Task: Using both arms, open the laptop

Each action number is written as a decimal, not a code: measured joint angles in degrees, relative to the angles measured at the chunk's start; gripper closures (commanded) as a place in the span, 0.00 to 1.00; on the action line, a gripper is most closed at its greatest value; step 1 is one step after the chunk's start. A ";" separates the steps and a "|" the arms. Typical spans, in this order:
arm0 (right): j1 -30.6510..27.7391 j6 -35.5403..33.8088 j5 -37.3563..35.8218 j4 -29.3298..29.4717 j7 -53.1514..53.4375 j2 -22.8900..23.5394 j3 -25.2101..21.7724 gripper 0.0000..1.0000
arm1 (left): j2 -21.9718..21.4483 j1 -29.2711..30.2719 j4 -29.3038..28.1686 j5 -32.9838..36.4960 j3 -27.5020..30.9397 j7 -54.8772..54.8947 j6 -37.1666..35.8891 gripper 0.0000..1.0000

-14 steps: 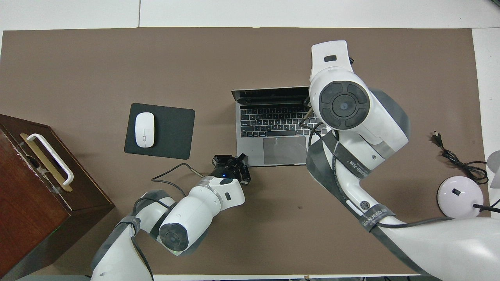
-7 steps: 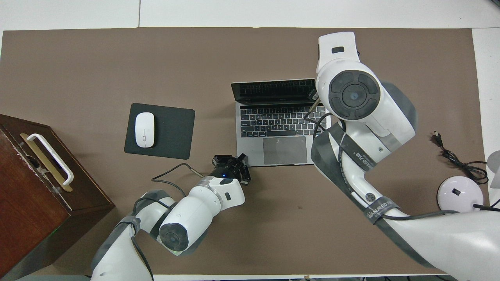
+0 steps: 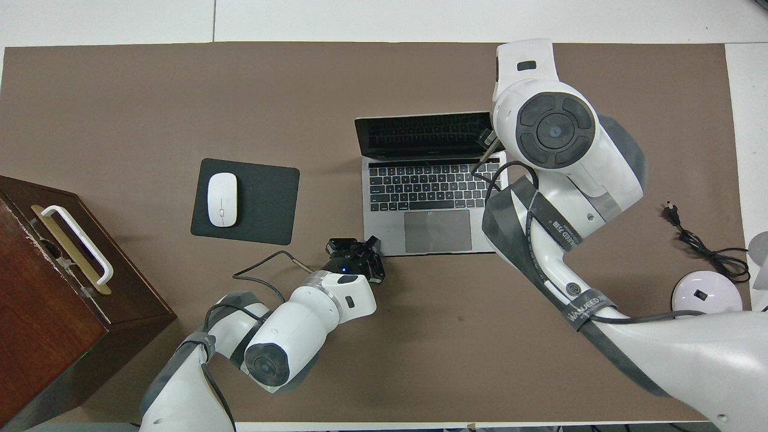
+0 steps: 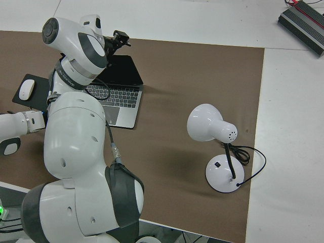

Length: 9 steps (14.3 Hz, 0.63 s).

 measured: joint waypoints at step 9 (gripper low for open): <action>0.18 -6.94 4.79 3.91 -0.06 0.15 0.45 0.00 | 0.80 0.00 1.11 0.00 -0.12 -0.03 -0.01 1.00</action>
